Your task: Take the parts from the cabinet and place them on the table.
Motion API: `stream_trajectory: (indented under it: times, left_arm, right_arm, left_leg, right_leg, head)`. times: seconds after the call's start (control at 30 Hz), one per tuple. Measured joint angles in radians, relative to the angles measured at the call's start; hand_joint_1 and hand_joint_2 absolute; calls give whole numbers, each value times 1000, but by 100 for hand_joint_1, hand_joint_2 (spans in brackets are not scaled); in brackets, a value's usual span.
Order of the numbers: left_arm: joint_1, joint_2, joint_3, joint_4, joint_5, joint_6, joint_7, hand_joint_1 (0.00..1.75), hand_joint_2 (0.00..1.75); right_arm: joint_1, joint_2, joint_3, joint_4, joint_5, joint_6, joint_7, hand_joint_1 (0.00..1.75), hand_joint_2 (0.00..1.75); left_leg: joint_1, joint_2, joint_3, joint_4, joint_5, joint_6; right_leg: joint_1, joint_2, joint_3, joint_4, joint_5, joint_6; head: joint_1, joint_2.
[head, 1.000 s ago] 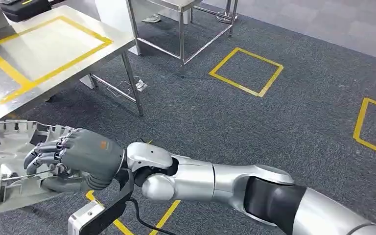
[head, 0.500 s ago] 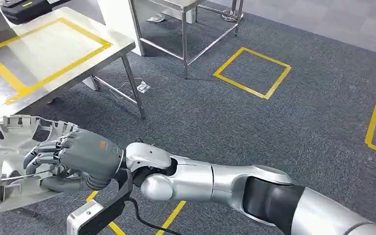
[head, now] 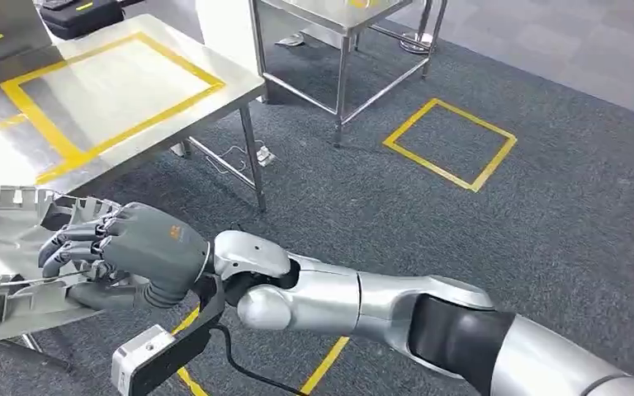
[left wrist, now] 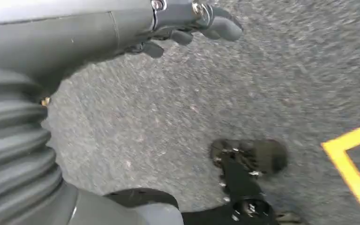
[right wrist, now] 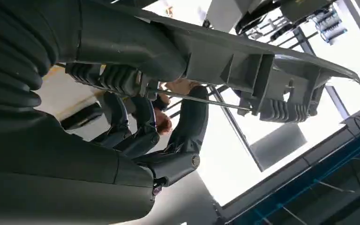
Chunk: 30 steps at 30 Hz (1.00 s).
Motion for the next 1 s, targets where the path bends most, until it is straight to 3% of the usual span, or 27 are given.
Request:
stream_trajectory:
  times: [0.03,0.07,0.1,0.13,0.17,0.23,0.27,0.3,0.33,0.37,0.43,0.47,0.5,0.53,0.57,0.6,0.63,0.67,0.7,0.73,0.9,0.93,0.97,1.0]
  left_arm:
    - [2,-2,0,1,0,0,0,0,175]
    - [-1,-3,1,2,0,0,0,0,175]
    - [-3,-3,1,2,0,1,2,0,175]
    - [-3,-3,1,1,0,3,1,0,175]
    - [-3,-3,1,0,0,3,1,0,175]
    - [-6,-2,1,0,0,4,0,0,175]
    - [-10,-3,1,0,0,4,0,0,175]
    - [-11,-4,1,1,1,4,0,0,175]
    - [-8,-4,1,1,1,4,0,0,175]
    - [-3,-4,1,2,2,4,0,0,175]
    - [3,-4,1,2,2,4,-1,0,175]
    - [4,-4,1,2,2,4,-3,0,175]
    - [6,-4,1,3,2,4,-3,0,175]
    - [10,-6,1,6,2,4,-3,0,175]
    - [10,-8,2,8,2,4,-3,0,175]
    - [9,-8,2,9,2,3,-3,0,175]
    - [9,-8,1,7,2,3,-3,0,175]
    - [4,-8,2,5,1,3,-4,0,175]
    - [-6,-8,1,2,1,4,-5,0,175]
    - [-6,-8,1,1,1,3,-5,0,175]
    - [-6,-8,1,0,1,3,-4,0,175]
    - [-10,-4,2,-1,0,4,-5,0,175]
    - [-11,-4,2,-1,0,5,-5,0,175]
    - [-6,-5,4,0,0,4,-5,0,175]
  right_arm:
    - [-2,-2,-1,1,-1,1,0,175,175]
    - [-4,-2,-2,2,-4,2,-2,175,175]
    - [-5,-2,-2,2,-4,2,-1,175,175]
    - [-7,-2,-5,2,-6,3,-1,175,175]
    - [-12,-1,-6,2,-6,3,-1,175,175]
    - [-18,2,-7,2,-8,4,-1,175,175]
    - [-18,2,-7,2,-8,5,-2,175,175]
    - [-18,2,-7,3,-8,5,-2,175,175]
    - [-18,2,-7,5,-8,6,-2,175,175]
    - [-18,2,-7,7,-9,6,-3,175,175]
    - [-16,2,-7,12,-9,6,-2,175,175]
    - [-16,2,-7,14,-9,6,-2,175,175]
    - [-16,2,-7,17,-9,6,-2,175,175]
    - [-15,1,-7,21,-9,6,-2,175,175]
    - [-13,1,-6,22,-10,6,-3,175,175]
    - [-13,0,-6,22,-10,6,-3,175,175]
    - [-15,1,-6,22,-10,6,-2,175,175]
    - [-18,3,-6,20,-10,6,-3,175,175]
    - [-21,4,-7,19,-11,6,-3,175,175]
    - [-22,5,-7,18,-11,5,-3,175,175]
    - [-22,6,-8,18,-11,6,-3,175,175]
    - [-22,5,-8,18,-10,6,-4,175,175]
    - [-21,5,-8,18,-11,6,-4,175,175]
    - [-17,3,-8,18,-10,6,-4,175,175]
  left_leg:
    - [-2,-2,10,0,-16,-5]
    - [-6,-10,22,0,-30,-14]
    - [-6,-6,22,-11,-41,-19]
    - [-6,-5,45,-2,-28,-28]
    - [-6,-6,38,13,-10,-33]
    - [-5,8,-13,106,26,-42]
    - [-4,16,-58,170,44,-47]
    - [-2,18,-110,227,25,-53]
    - [-2,20,-153,259,-27,-54]
    - [-1,20,-185,267,-93,-54]
    - [2,22,-222,224,-166,-52]
    - [4,24,-226,176,-142,-52]
    - [8,28,-226,113,-63,-56]
    - [13,37,-225,40,91,-60]
    - [11,54,-223,-11,204,-52]
    - [3,54,-210,5,190,-36]
    - [4,48,-205,7,183,-28]
    - [0,46,-200,9,171,-18]
    - [0,40,-187,11,164,-8]
    - [2,39,-185,8,161,-5]
    - [2,38,-183,8,158,-4]
    - [1,34,-156,7,131,9]
    - [1,34,-150,7,126,10]
    - [-3,23,-93,7,84,14]
  right_leg:
    - [4,0,6,-80,120,-7]
    - [8,4,9,-82,116,-10]
    - [12,5,20,-83,110,-13]
    - [7,10,28,-94,109,-21]
    - [7,8,41,-98,98,-28]
    - [0,8,78,-105,81,-40]
    - [0,7,93,-108,70,-44]
    - [0,6,111,-111,57,-44]
    - [0,6,129,-113,41,-44]
    - [-1,7,150,-114,24,-44]
    - [-3,10,197,-115,-12,-40]
    - [-5,10,221,-115,-32,-38]
    - [-6,9,243,-115,-51,-34]
    - [-4,10,252,-115,-70,-26]
    - [-1,14,273,-103,-94,-20]
    - [-1,16,281,-112,-112,-10]
    - [-2,14,301,-112,-116,-3]
    - [-5,15,293,-88,-96,2]
    - [-8,14,256,-28,-64,6]
    - [-10,13,239,-1,-52,7]
    - [-11,11,231,13,-46,8]
    - [-7,10,112,173,-21,10]
    - [-6,10,91,192,-36,11]
    - [2,10,-8,212,-216,5]
  head:
    - [0,0]
    - [-4,0]
    - [-6,0]
    - [-6,0]
    - [-3,0]
    - [-7,0]
    - [-15,0]
    - [-11,0]
    - [-12,0]
    - [-13,0]
    - [-13,0]
    - [-13,0]
    - [-13,0]
    - [-16,0]
    - [-23,0]
    - [-20,0]
    - [-21,0]
    - [-22,0]
    - [-21,0]
    - [-19,0]
    - [-17,0]
    - [-12,0]
    - [-12,0]
    - [-11,0]
